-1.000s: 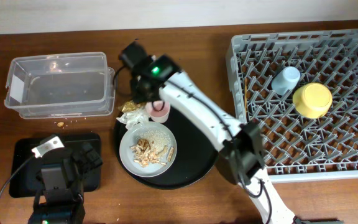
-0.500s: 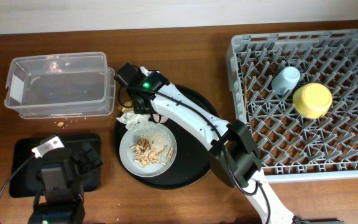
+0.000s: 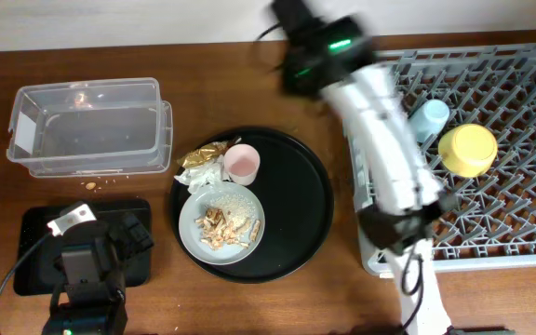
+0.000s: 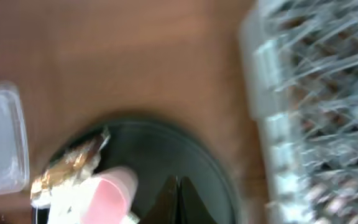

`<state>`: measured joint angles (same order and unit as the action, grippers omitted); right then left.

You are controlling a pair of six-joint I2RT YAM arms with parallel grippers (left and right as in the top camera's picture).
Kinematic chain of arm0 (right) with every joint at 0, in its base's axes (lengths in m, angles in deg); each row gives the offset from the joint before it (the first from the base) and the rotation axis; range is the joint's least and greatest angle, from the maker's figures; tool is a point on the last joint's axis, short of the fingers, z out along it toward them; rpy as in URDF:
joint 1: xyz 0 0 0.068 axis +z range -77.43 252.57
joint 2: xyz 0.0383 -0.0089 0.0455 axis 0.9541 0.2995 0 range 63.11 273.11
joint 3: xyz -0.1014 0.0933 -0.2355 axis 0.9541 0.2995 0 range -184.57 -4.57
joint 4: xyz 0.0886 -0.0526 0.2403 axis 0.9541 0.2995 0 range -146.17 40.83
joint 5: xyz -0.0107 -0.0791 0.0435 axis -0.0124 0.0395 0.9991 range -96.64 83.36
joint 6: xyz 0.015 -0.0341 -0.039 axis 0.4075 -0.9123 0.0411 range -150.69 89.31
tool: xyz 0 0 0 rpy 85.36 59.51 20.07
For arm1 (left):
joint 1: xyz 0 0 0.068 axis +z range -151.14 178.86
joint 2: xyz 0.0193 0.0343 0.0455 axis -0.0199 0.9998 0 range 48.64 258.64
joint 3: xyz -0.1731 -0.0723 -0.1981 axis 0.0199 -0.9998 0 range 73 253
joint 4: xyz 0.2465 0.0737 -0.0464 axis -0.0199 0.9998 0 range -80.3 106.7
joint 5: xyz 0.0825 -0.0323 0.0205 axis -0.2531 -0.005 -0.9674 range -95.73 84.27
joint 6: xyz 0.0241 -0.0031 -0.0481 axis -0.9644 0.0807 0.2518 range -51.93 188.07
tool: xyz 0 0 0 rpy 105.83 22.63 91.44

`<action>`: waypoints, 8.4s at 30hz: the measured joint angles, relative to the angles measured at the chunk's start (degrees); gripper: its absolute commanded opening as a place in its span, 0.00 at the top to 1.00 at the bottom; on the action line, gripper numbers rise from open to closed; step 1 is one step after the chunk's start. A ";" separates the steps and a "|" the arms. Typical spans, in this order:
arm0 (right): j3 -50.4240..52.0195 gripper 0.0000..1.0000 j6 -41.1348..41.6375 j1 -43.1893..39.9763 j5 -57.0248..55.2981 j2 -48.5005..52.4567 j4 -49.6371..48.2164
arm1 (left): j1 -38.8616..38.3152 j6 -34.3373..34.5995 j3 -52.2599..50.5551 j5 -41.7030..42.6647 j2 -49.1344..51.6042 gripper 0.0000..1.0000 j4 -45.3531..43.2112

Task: Sort waste into correct bins and load items into the dishwasher rack
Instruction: 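Move the right gripper back to the tray and grasp the pink cup, then lift the pink cup and carry it over the rack's back area, then lower the pink cup into the rack left of the blue cup, release, then reach the left gripper to the white tissue on the tray and grasp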

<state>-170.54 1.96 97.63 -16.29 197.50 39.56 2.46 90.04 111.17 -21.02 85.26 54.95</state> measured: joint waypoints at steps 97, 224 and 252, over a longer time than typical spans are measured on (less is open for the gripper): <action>55.98 0.96 -44.59 -43.82 82.14 -3.85 -14.19 | 0.00 0.00 0.00 -0.02 0.00 0.01 0.61; 40.89 0.01 -19.82 -44.48 4.48 -29.92 1.27 | -1.03 18.84 6.86 58.03 7.21 0.01 -20.44; 40.94 0.01 -19.80 -44.48 4.48 -29.92 1.25 | -23.85 0.98 48.74 8.13 70.38 0.50 11.89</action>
<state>-129.61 -17.84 53.15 -11.81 167.58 40.80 -21.39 91.03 159.91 -12.89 155.64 66.84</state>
